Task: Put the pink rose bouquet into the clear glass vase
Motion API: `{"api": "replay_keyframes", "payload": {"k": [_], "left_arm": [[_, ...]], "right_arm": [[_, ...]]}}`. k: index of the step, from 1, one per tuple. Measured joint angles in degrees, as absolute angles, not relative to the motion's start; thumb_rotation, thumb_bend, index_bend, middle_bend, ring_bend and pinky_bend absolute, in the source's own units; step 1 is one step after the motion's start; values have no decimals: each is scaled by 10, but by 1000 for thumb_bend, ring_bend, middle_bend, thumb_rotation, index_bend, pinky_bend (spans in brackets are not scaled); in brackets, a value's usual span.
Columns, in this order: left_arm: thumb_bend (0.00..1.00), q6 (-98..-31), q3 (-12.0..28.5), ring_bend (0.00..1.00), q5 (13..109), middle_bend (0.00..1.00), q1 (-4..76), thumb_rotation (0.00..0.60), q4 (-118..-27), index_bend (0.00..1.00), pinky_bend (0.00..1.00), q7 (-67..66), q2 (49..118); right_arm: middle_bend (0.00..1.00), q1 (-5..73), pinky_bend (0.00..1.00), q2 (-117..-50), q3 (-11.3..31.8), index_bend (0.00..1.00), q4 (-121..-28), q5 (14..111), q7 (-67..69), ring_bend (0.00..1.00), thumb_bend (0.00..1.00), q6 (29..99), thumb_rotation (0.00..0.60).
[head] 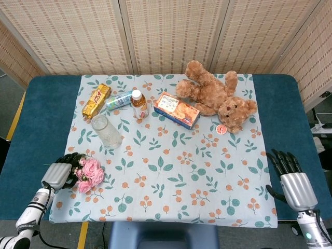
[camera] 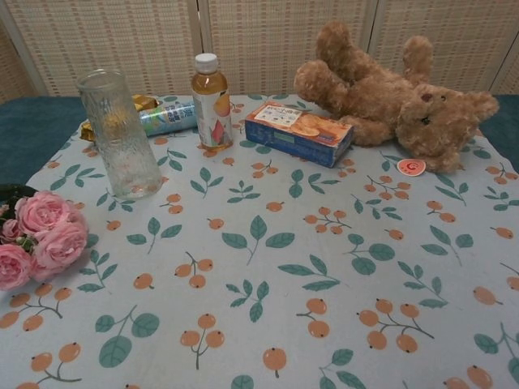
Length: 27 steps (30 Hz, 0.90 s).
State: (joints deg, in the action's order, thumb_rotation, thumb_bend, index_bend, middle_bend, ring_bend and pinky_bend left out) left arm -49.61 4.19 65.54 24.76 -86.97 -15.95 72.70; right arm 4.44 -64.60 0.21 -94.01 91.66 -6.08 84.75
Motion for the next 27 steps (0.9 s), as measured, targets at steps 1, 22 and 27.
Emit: {"api": "replay_keyframes", "payload": {"k": [1, 22, 27], "left_arm": [[425, -490, 41, 0, 649, 0, 252, 597, -871, 0, 155, -165, 727], [474, -602, 15, 491, 779, 695, 251, 600, -750, 620, 269, -76, 823], [510, -654, 19, 528, 810, 734, 240, 600, -734, 654, 258, 8, 829]], "right_arm": [[0, 44, 0, -646, 2, 0, -941, 916, -60, 0, 168, 848, 600], [0, 42, 0, -634, -2, 0, -954, 915, -58, 0, 169, 842, 600], [0, 42, 0, -634, -3, 0, -955, 914, -59, 0, 168, 840, 600]]}}
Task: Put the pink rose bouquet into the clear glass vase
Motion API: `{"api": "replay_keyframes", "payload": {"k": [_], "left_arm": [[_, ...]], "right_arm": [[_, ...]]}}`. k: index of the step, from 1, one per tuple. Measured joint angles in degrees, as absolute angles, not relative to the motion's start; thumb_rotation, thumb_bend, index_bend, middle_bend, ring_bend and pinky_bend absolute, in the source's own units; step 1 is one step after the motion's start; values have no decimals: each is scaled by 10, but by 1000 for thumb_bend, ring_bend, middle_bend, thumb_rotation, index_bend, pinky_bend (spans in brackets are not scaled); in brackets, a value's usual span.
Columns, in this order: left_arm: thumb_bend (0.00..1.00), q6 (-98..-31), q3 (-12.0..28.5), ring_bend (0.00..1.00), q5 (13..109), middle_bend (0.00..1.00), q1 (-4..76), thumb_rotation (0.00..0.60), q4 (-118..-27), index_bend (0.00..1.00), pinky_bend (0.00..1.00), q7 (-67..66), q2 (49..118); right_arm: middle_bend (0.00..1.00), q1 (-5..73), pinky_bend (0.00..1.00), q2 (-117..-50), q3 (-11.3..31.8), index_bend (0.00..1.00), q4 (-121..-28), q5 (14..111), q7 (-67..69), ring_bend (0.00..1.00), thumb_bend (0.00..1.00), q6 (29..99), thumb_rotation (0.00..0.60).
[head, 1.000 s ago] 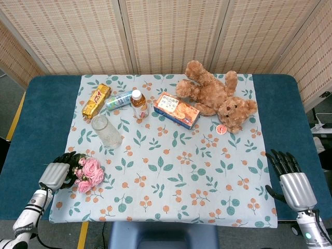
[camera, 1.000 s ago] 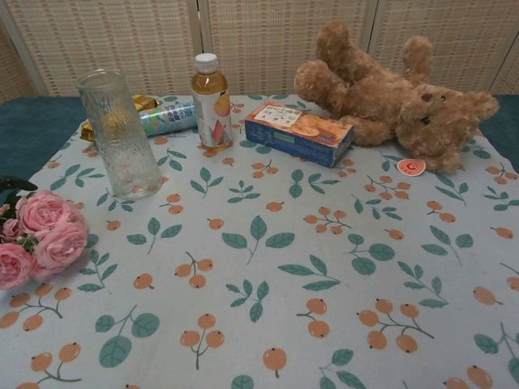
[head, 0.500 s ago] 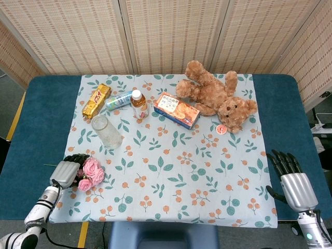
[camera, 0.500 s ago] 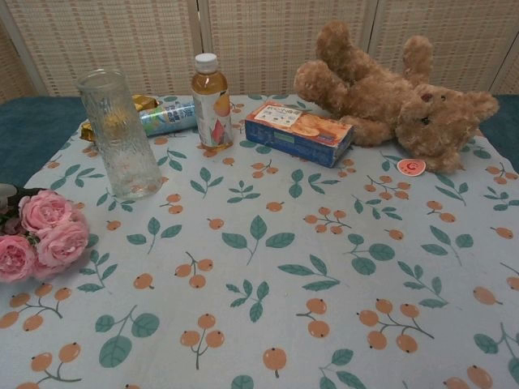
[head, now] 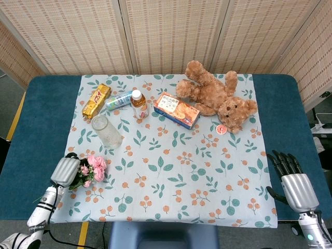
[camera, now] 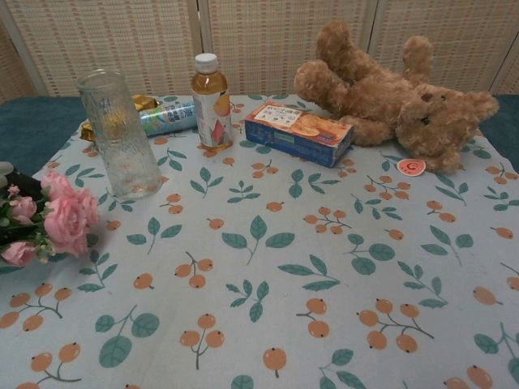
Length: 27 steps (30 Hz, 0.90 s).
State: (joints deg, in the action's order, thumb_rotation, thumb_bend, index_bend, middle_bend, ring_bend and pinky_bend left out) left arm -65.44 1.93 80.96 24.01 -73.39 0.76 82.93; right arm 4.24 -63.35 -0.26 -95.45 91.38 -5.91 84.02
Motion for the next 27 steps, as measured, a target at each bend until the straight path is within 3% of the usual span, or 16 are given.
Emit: {"api": "replay_keyframes", "payload": {"k": [5, 14, 21, 27], "left_arm": [[580, -721, 33, 545, 837, 755, 227, 600, -715, 675, 259, 137, 833], [775, -825, 91, 556, 843, 812, 208, 600, -677, 720, 260, 500, 851], [847, -855, 192, 548, 797, 815, 224, 600, -659, 726, 268, 730, 871], [845, -872, 285, 547, 747, 816, 281, 600, -609, 731, 280, 693, 916]], "right_arm": [[0, 43, 0, -633, -3, 0, -956, 912, -59, 0, 168, 838, 600], [0, 46, 0, -631, -6, 0, -960, 912, -60, 0, 168, 826, 600], [0, 49, 0, -628, -11, 0, -964, 915, -55, 0, 168, 817, 600], [0, 50, 0, -624, -14, 0, -965, 917, -45, 0, 168, 814, 600]]}}
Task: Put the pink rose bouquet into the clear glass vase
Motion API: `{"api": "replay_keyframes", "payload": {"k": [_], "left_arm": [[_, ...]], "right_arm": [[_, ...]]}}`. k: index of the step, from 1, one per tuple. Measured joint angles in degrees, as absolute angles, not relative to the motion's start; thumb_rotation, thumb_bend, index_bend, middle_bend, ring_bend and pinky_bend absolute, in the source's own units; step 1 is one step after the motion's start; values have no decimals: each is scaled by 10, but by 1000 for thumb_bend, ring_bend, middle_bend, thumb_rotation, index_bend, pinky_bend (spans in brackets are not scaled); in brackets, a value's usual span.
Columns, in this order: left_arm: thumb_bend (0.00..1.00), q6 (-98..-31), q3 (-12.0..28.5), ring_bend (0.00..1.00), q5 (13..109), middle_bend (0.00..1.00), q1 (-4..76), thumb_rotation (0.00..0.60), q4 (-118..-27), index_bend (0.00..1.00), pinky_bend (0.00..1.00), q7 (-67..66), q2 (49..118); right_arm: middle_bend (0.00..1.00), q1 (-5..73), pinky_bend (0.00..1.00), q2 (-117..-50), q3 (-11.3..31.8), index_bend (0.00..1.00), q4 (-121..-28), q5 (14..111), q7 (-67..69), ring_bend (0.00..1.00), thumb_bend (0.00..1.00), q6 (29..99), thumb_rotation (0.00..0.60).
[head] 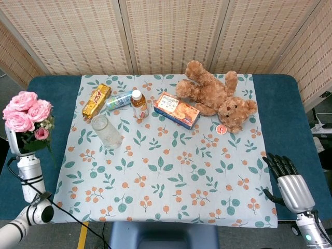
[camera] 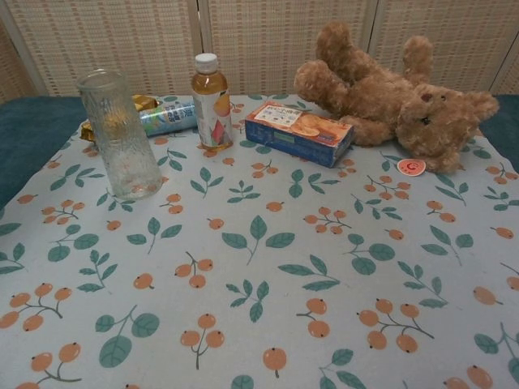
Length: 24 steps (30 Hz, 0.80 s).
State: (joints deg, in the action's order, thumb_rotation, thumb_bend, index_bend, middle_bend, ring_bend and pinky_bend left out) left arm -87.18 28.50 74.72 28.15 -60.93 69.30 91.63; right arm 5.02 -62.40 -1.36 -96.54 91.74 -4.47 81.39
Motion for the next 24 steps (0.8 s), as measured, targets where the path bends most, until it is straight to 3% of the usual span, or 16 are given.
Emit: {"api": "replay_keyframes", "payload": {"k": [6, 10, 24], "left_arm": [[843, -892, 359, 544, 720, 816, 387, 600, -500, 731, 279, 632, 971], [842, -885, 388, 541, 708, 818, 454, 600, -441, 732, 278, 617, 994], [838, -836, 394, 537, 689, 816, 578, 600, -338, 734, 268, 593, 1074]], "right_arm": [[0, 52, 0, -621, -15, 0, -966, 917, -39, 0, 168, 810, 600], [0, 53, 0, -622, -14, 0, -964, 914, -40, 0, 168, 808, 600], [0, 60, 0, -625, -13, 0, -964, 904, -45, 0, 168, 791, 600]]}}
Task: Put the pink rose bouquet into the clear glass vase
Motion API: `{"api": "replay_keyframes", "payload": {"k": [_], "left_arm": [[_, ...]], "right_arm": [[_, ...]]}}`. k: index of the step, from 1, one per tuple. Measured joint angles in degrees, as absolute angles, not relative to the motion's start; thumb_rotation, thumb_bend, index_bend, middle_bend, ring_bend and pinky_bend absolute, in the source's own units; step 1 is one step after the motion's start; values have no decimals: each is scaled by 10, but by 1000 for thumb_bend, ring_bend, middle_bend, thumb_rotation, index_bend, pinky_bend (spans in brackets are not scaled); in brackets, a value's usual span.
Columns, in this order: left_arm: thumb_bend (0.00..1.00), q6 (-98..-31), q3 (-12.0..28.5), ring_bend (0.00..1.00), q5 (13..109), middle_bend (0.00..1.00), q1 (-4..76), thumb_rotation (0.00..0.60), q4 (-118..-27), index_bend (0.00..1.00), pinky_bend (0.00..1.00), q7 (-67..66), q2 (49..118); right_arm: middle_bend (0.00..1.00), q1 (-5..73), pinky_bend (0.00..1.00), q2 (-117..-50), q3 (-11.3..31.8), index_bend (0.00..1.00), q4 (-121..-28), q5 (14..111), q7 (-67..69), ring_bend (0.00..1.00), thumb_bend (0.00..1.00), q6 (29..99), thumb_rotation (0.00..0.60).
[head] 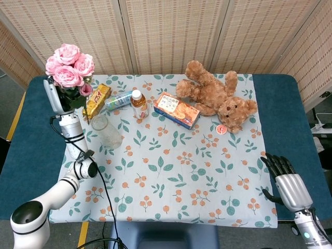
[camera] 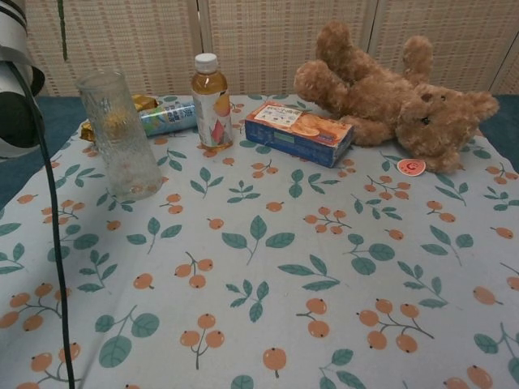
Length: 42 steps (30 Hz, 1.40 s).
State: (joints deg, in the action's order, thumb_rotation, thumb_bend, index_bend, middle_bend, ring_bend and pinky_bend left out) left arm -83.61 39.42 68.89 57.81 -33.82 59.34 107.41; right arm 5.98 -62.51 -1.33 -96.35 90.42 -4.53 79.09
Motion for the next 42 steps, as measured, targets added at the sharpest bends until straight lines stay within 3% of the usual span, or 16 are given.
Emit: {"api": "replay_keyframes", "payload": {"k": [12, 24, 42], "left_arm": [[832, -815, 369, 536, 687, 817, 642, 600, -239, 736, 259, 599, 1137], [827, -768, 350, 535, 671, 817, 650, 600, -175, 741, 253, 628, 1161], [814, -758, 335, 535, 661, 818, 665, 600, -155, 745, 252, 640, 1156]], "right_arm": [[0, 61, 0, -620, -14, 0, -964, 904, -33, 0, 167, 790, 600], [0, 59, 0, -617, -15, 0, -966, 904, -32, 0, 168, 794, 600], [0, 59, 0, -616, -14, 0, -967, 899, -36, 0, 168, 791, 600]]}}
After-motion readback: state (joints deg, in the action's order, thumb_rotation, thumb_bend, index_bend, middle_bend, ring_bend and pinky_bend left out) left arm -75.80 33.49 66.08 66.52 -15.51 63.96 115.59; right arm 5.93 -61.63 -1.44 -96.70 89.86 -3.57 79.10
